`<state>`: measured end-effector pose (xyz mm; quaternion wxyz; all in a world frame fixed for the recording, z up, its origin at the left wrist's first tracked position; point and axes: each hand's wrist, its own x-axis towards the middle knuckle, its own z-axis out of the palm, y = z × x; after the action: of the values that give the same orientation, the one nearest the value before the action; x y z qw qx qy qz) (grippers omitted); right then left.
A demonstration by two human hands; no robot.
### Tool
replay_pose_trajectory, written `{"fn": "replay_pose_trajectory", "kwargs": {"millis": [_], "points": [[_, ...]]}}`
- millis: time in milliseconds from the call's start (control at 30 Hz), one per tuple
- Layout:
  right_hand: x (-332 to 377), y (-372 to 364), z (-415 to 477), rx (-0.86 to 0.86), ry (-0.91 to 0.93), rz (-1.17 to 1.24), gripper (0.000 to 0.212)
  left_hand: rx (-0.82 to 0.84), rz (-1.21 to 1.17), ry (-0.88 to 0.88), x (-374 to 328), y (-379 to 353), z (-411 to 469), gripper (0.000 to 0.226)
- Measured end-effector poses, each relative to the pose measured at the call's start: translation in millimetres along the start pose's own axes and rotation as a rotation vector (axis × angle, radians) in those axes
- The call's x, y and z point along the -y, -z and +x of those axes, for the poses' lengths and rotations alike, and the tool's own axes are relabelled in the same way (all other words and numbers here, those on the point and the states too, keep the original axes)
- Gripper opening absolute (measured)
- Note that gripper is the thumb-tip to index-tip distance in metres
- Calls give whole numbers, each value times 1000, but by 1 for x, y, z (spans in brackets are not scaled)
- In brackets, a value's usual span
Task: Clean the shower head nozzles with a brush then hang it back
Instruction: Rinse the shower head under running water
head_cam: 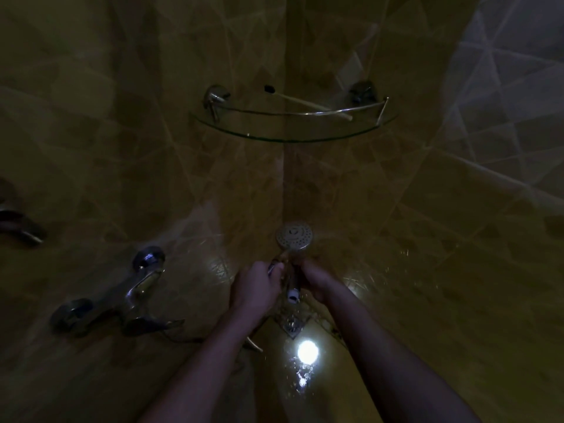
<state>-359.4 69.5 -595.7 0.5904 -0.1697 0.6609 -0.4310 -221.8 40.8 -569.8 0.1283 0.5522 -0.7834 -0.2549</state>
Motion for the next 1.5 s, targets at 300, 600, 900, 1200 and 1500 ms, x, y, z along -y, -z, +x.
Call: {"fn": "replay_pose_trajectory", "kwargs": {"millis": [300,600,900,1200,1500], "points": [[3,0,20,-77,85,53,31,-22,-12,-7,2,-2,15,39],[10,-2,18,-89,48,134,25,-45,-44,49,7,-4,17,39],[16,0,13,-117,22,122,29,-36,-57,106,2,-2,21,41],[21,4,9,-125,57,84,29,10,-58,28,-25,-6,21,43],[23,11,2,-132,91,65,39,-6,-66,61,-10,0,14,43]]}}
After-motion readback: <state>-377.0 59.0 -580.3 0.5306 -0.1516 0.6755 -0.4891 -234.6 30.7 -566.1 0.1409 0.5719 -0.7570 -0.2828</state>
